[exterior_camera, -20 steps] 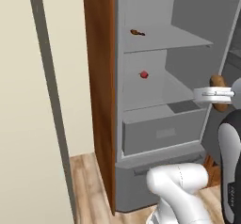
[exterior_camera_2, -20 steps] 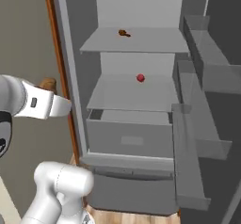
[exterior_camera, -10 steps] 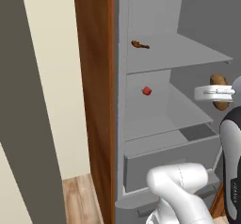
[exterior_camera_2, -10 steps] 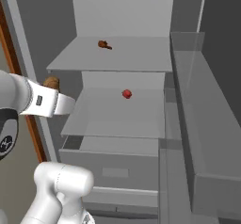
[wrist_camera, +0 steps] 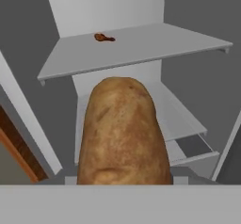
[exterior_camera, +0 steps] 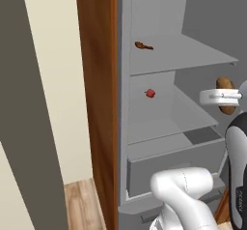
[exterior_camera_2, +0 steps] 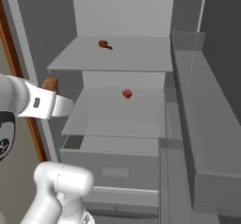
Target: Transport the steak and potato to the fridge. Place the steak on the rack containing meat and place the potato on the rack containing the vegetable, ensuring meats and vegetables are on different racks.
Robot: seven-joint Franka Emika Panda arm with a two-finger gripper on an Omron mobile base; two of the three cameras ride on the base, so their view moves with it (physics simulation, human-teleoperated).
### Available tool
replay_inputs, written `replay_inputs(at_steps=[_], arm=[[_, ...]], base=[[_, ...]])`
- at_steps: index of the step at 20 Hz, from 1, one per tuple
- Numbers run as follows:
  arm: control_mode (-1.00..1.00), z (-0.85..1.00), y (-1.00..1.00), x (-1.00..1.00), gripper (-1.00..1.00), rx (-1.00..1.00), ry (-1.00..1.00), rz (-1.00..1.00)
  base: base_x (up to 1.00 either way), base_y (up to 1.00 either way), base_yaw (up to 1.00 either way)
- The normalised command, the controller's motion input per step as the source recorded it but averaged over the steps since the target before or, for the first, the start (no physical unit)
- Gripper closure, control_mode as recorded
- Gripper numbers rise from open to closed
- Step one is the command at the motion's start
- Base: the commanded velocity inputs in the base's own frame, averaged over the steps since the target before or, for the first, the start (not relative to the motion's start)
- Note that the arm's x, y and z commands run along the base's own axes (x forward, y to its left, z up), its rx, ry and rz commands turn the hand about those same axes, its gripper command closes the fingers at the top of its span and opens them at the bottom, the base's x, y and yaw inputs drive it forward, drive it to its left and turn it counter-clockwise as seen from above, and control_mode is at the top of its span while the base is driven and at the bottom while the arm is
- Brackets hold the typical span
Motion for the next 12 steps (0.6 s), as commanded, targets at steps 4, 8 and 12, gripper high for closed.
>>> replay_inputs(at_steps=[4, 8, 12], arm=[[1.00, 0.00, 0.00, 0.00, 1.00, 0.00, 0.00, 0.00], [1.00, 0.00, 0.00, 0.00, 1.00, 0.00, 0.00, 0.00], [-1.00, -0.41, -0.02, 0.08, 1.00, -0.07, 0.00, 0.04]], base=[[0.18, -0.04, 0.20], [0.20, -0.01, 0.17], [0.00, -0.02, 0.03]])
